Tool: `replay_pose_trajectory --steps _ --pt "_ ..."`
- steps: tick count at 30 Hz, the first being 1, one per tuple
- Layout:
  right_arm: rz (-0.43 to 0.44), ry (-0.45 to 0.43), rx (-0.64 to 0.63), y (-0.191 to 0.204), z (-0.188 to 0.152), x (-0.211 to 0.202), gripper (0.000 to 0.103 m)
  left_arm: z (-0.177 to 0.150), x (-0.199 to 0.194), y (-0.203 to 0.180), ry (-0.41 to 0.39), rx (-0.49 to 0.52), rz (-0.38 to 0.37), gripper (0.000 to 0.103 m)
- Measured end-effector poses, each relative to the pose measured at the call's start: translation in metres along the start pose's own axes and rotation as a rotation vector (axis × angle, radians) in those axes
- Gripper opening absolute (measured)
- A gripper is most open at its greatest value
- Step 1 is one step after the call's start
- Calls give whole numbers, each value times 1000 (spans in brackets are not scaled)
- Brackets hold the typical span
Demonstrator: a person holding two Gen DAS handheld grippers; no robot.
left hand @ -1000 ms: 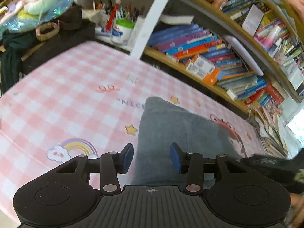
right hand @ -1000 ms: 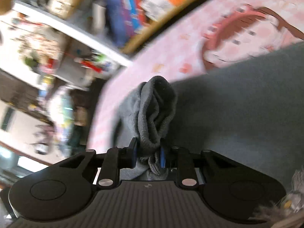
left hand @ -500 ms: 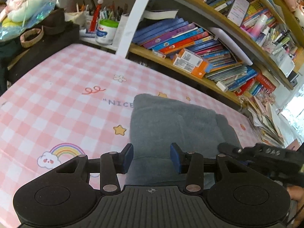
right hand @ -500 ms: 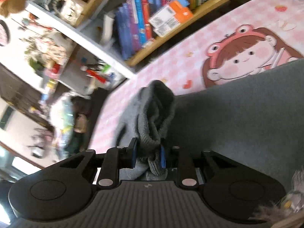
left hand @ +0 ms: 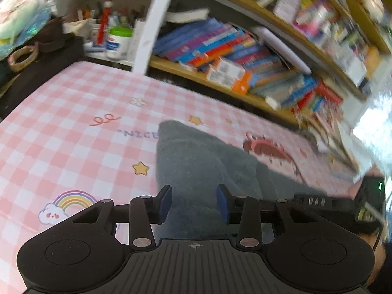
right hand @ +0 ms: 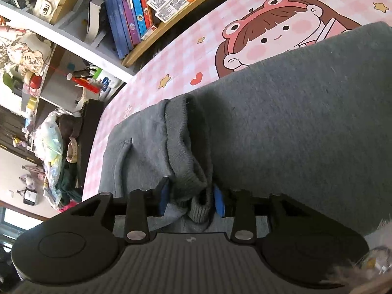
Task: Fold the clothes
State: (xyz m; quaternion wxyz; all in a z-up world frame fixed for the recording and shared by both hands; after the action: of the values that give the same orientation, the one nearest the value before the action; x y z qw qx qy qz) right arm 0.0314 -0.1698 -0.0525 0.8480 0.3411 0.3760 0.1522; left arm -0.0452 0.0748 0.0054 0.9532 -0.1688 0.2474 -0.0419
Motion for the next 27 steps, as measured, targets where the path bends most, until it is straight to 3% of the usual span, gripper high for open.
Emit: replay_pose_trajectory --steps 2,6,10,13,20,27 --pt "16 -10 3 2 1 -2 21 -4 6 -4 30 26 -19 14" --pt "57 -120 -29 18 12 -27 20 -11 16 -5 70 56 -37 8" --pt "-33 -84 -68 10 6 -15 21 -20 30 -1 134 45 -49 6" --pt "-55 -52 -73 -1 0 -5 26 -23 33 0 153 46 -53 6" --pt "-69 -68 -86 2 -3 -21 42 -21 32 -1 151 48 -64 8" --pt "-96 -135 -185 15 3 -54 51 -8 20 -9 91 49 -146 12"
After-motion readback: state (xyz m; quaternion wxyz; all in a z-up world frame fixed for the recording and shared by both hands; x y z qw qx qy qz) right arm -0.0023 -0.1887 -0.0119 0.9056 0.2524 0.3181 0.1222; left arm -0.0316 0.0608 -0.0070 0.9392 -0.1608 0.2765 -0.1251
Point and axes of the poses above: each gripper's, at about its wrist camera, not at the fingertips, and x roughly the way its jaws point, y to its left, z to its top, the point moved 3 cm from there along x, roughly the way its jaws point, and after that the axes turned 14 degrees about -y, right-handed, at the moved point
